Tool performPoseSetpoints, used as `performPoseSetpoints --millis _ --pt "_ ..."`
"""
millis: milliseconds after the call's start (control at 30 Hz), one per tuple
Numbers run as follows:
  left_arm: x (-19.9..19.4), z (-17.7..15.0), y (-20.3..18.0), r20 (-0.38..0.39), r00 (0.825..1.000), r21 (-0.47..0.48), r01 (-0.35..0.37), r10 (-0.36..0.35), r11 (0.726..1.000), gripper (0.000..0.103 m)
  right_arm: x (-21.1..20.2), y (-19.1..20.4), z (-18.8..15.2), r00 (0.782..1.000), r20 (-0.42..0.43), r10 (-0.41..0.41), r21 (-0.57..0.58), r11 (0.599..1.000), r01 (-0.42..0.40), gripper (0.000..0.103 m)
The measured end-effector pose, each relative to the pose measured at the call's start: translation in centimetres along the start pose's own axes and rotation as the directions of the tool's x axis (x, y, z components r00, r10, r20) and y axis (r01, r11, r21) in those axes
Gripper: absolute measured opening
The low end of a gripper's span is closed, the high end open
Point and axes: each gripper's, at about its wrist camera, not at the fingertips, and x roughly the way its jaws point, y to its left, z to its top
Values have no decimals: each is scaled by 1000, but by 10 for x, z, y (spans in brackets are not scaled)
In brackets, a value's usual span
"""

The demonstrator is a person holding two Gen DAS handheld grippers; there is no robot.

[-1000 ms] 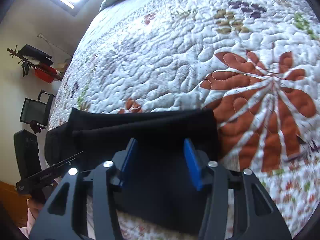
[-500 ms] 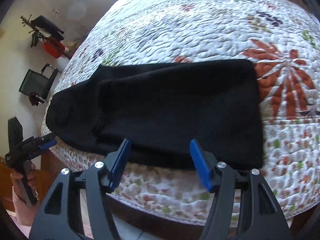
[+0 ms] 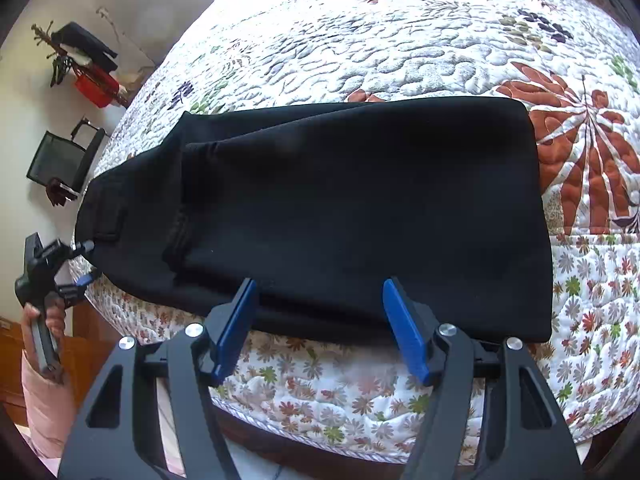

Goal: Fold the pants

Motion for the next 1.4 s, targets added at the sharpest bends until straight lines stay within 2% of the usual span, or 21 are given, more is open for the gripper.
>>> performPoseSetpoints --millis 67,167,200,233,300,367,400,467,533,567,633,733,767,800,867,1000,1100,1167,1267,1367,1400 --pt "1 0 0 4 1000 -22 24 -24 999 63 2 1 1 1000 -4 -6 -6 1000 6 65" --pt "-1 2 -9 11 998 -12 60 -60 998 56 4 1 1 1000 -5 -9 -8 1000 9 67" --pt "-1 3 -10 14 998 -18 60 -60 998 47 5 2 1 1000 -5 -10 -9 1000 10 68" --pt "0 8 -11 16 998 -25 66 -66 997 44 6 2 1 1000 -4 -10 -10 1000 10 68" --pt "-1 12 -10 21 996 -39 82 -81 996 27 7 3 2 1000 -3 -13 -12 1000 13 68" --pt "-14 7 -11 48 992 -44 118 -116 992 20 7 2 2 1000 -3 -7 -11 1000 7 68" --pt "-25 2 -19 84 988 -10 133 -132 991 19 7 1 2 1000 -2 -2 -9 1000 2 68" --pt "-36 -6 -28 133 985 54 99 -105 994 16 7 -1 2 1000 -3 6 0 1000 -6 68" --pt "-19 -6 -21 101 995 43 5 -9 999 16 9 -2 3 1000 -2 6 5 1000 -6 68" --pt "-11 -5 -12 80 997 17 -9 8 1000 16 9 -3 4 1000 -3 4 3 1000 -4 69" --pt "3 -2 4 50 998 -32 25 -23 999 17 9 -2 4 1000 -4 2 -6 1000 -2 69" --pt "0 -2 -3 58 997 -12 41 -41 999 20 9 -3 4 1000 -6 6 -7 1000 -6 69" --pt "-5 0 1 55 997 -11 47 -47 999 25 9 -3 5 1000 -7 7 -4 1000 -7 69" --pt "-5 3 0 45 997 -24 66 -65 998 39 10 -3 6 1000 -7 5 -5 1000 -5 70" --pt "-2 10 -4 42 994 -50 100 -98 994 52 11 -1 5 1000 -6 -2 -15 1000 2 71" --pt "10 19 -12 27 996 -72 85 -83 994 57 11 2 5 1000 -7 -13 -30 999 12 72" --pt "10 23 -11 27 993 -115 113 -111 987 57 11 0 5 1000 -6 0 -25 1000 0 72" --pt "5 21 -15 35 991 -109 131 -128 985 57 11 -2 5 1000 -5 8 -24 1000 -8 72" --pt "-3 16 -18 30 996 -67 81 -79 995 57 11 -3 4 1000 -4 13 -21 1000 -13 72" --pt "-3 7 -1 14 999 -79 42 -41 996 57 10 -3 4 1000 -1 16 -22 1000 -16 73" --pt "-2 4 6 9 998 -92 59 -58 994 57 10 -3 4 1000 -1 18 -23 1000 -18 73"
